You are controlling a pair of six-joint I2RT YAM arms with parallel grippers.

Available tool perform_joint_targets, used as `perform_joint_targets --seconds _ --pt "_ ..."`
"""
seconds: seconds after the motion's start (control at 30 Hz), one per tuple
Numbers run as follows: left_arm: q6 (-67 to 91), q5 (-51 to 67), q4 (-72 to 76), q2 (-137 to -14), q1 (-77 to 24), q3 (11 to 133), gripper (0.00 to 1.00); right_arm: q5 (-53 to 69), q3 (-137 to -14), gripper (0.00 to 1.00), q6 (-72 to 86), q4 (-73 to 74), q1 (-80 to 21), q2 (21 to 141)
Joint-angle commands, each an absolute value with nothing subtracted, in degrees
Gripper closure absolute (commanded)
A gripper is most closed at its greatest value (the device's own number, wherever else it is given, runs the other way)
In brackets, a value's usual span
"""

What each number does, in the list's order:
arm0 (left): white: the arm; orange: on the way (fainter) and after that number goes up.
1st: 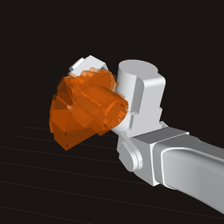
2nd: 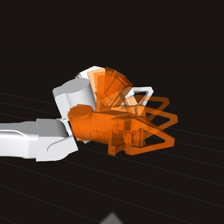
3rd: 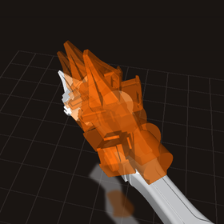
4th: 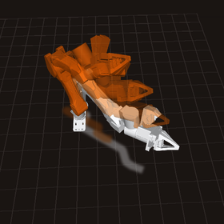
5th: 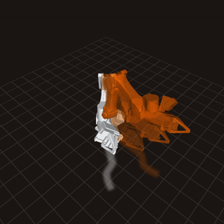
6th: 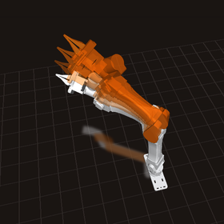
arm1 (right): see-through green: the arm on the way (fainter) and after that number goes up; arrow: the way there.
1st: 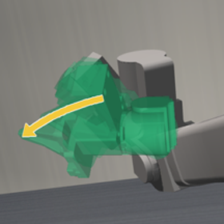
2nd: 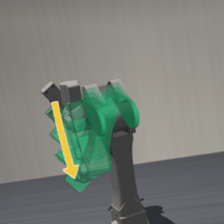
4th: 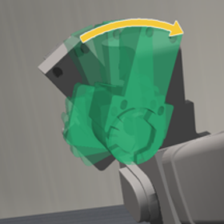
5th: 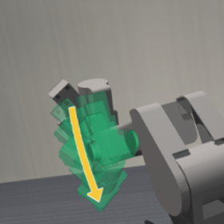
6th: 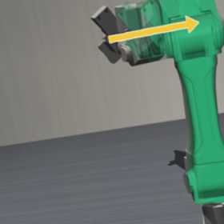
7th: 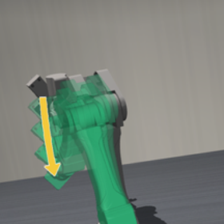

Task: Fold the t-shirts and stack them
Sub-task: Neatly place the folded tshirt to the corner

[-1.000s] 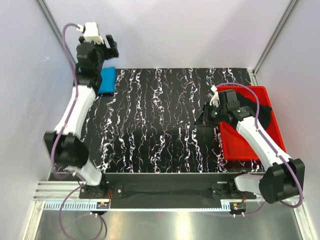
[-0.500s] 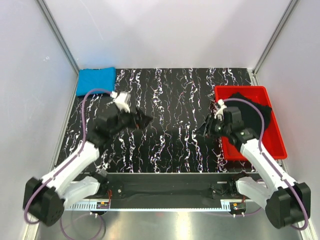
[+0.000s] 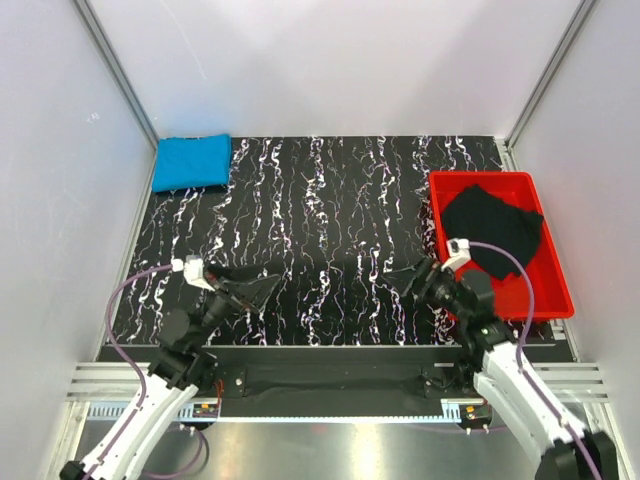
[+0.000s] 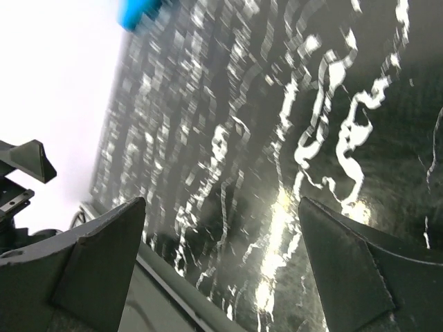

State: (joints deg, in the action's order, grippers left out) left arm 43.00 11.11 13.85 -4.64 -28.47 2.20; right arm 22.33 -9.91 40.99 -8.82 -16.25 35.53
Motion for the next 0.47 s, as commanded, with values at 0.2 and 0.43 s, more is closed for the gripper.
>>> perform_joint_targets --seconds 0.2,0.43 --pt "53.0 16.17 20.65 2.55 -28.74 -9.23 0.01 18.63 -0.8 0.0 47.54 6.48 -16.88 2.85" --pt "52.82 15.73 21.53 0.79 -28.92 -9.32 0.01 19.51 -0.09 0.0 48.25 -1.73 -16.96 10.63"
